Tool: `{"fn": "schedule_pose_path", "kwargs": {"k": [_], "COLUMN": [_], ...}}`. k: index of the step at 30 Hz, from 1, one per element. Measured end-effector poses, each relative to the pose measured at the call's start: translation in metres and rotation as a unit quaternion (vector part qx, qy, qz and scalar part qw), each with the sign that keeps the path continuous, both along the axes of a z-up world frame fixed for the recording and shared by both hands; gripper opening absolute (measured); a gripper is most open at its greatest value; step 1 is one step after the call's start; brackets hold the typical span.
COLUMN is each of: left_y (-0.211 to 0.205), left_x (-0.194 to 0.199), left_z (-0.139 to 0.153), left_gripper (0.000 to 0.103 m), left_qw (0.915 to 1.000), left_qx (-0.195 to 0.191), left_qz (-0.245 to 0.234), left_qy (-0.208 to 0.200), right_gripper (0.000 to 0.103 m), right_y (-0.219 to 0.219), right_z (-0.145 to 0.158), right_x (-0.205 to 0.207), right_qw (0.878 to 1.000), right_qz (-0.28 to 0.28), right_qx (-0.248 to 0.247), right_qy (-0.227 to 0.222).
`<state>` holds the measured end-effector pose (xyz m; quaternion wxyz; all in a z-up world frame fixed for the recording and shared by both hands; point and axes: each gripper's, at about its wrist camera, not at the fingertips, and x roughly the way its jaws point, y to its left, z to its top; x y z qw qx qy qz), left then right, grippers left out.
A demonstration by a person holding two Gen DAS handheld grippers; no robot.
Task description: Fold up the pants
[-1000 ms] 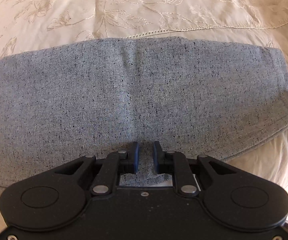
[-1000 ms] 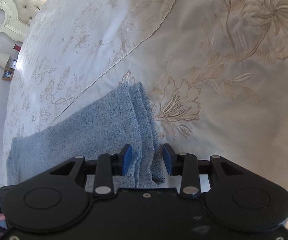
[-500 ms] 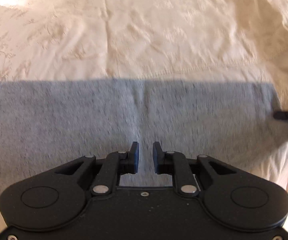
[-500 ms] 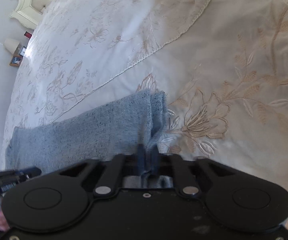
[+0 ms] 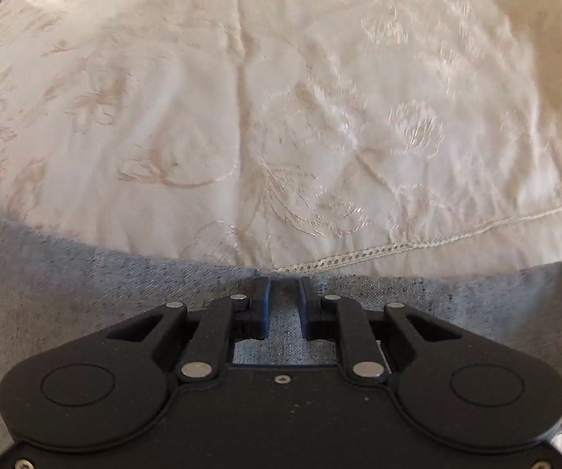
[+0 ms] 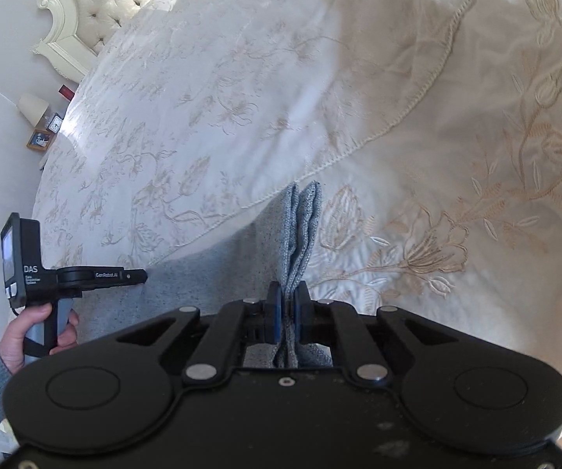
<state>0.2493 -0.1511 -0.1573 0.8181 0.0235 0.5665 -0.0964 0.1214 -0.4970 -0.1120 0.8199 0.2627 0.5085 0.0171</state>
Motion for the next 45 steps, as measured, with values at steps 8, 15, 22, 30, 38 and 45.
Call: {"fn": "schedule_pose_path", "kwargs": {"k": [8, 15, 22, 30, 38, 45], "left_y": [0.023, 0.030, 0.139, 0.286, 0.362, 0.369], "left_x": [-0.077, -0.097, -0.072, -0.050, -0.053, -0.063], "left_z": [0.008, -0.011, 0.029, 0.031, 0.022, 0.031], "left_gripper": [0.028, 0.028, 0.029, 0.028, 0.028, 0.028], "left_qw": [0.9971, 0.9894, 0.9925, 0.9967, 0.9966, 0.9974], "left_qx": [-0.043, -0.062, -0.102, -0.073, -0.052, -0.065], "left_qz": [-0.058, -0.113, -0.062, 0.035, 0.062, 0.032], "left_qy": [0.024, 0.066, 0.023, 0.009, 0.015, 0.002], "right_gripper": [0.008, 0.008, 0.008, 0.008, 0.016, 0.022], "right_y": [0.042, 0.100, 0.212, 0.380, 0.500, 0.502], "right_z": [0.040, 0.083, 0.129, 0.101, 0.002, 0.002], "right_x": [0.000, 0.008, 0.023, 0.057, 0.089, 0.089], "right_qw": [1.000, 0.999, 0.998, 0.996, 0.994, 0.993], "right_qz": [-0.006, -0.018, 0.008, 0.068, 0.102, 0.112], "right_qx": [-0.012, -0.034, -0.041, 0.002, -0.031, -0.040], "right_qy": [-0.011, -0.023, -0.046, -0.050, -0.003, 0.004]}}
